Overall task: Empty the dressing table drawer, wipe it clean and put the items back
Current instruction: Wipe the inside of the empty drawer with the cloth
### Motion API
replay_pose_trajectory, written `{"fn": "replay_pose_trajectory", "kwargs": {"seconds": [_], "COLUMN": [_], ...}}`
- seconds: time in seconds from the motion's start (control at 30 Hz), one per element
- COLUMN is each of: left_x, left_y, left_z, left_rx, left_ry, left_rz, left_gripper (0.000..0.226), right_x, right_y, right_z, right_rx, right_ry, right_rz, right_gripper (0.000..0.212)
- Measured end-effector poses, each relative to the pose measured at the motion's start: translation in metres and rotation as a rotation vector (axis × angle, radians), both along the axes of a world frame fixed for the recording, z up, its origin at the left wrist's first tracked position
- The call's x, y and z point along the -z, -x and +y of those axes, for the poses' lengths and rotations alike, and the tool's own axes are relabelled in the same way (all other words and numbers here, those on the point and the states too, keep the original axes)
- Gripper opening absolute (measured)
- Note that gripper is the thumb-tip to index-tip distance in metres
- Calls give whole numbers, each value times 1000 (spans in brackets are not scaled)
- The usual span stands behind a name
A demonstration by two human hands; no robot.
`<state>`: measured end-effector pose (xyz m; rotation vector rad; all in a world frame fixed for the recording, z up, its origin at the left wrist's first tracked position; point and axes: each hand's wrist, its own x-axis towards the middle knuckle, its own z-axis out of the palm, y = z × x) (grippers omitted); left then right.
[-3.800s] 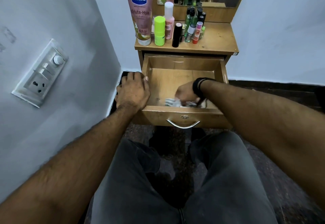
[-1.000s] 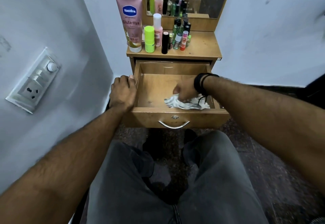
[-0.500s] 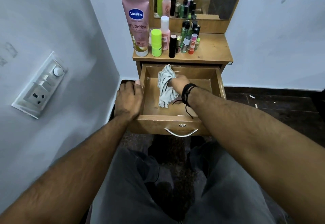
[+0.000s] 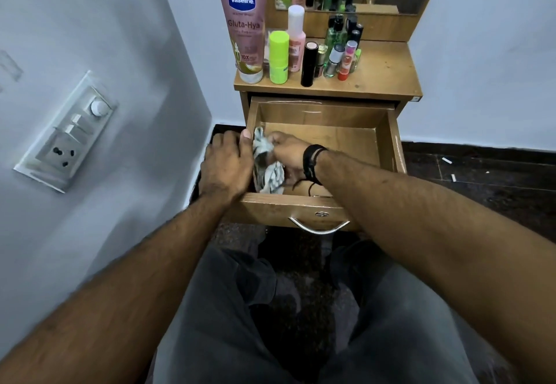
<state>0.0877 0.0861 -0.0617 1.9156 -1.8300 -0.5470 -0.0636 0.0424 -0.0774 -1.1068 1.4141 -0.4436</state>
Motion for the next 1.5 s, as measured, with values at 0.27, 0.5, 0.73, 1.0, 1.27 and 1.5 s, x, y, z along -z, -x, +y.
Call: {"fn": "replay_pose_trajectory", "kwargs": {"seconds": [0.27,0.5,0.73,1.0,1.27,1.5], "left_x": [-1,0,1,3,2,2], "left_y": [0,-1,1,1,1,0], "left_z": [2,1,0,0,2,2], "left_rx": [14,36,31,13,34,42], "left_ry": [-5,-25,-13,-16,-5,-10], "left_rz": [-13,-46,-88,-81,-75,-77], "left_gripper": [55,55,55,55,56,57], "right_x": [8,18,20,23,19,11], "right_y": [1,0,-31,-1,85,86], "right_z": [2,-22,-49,-55,-33,-24], "right_rx": [-312,243,630,899,1294,1270], "right_ry": [-87,25,285,233,186,333], "right_rz": [64,-107,-101,-51,29,66], "right_gripper": [31,26,19,36,44,49]}}
